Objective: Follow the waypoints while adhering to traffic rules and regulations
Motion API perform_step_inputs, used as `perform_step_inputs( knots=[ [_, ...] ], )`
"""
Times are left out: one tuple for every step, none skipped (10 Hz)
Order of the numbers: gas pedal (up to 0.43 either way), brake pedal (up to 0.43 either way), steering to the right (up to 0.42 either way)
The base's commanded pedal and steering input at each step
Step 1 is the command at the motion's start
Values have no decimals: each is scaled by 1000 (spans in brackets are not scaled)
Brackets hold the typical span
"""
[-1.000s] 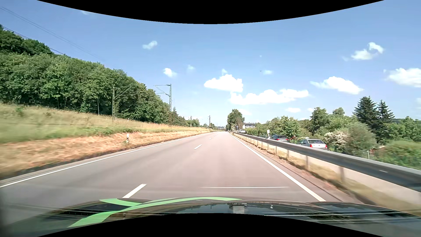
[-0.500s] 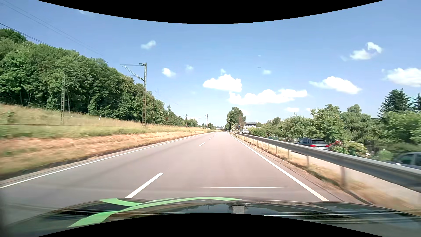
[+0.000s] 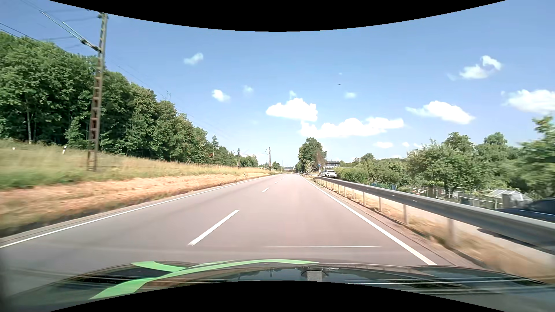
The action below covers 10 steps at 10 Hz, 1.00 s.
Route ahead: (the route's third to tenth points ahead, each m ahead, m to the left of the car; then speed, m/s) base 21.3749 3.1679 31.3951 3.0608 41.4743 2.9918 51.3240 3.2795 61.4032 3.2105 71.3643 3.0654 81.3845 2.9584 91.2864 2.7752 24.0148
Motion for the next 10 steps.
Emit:
perform_step_inputs(
  knots=[
    [197,0,0],
    [197,0,-1],
    [197,0,-1],
    [209,0,-2],
    [209,0,-2],
    [209,0,-1],
    [197,0,-2],
    [197,0,-2],
    [220,0,-2],
    [228,0,-2]
  ],
)
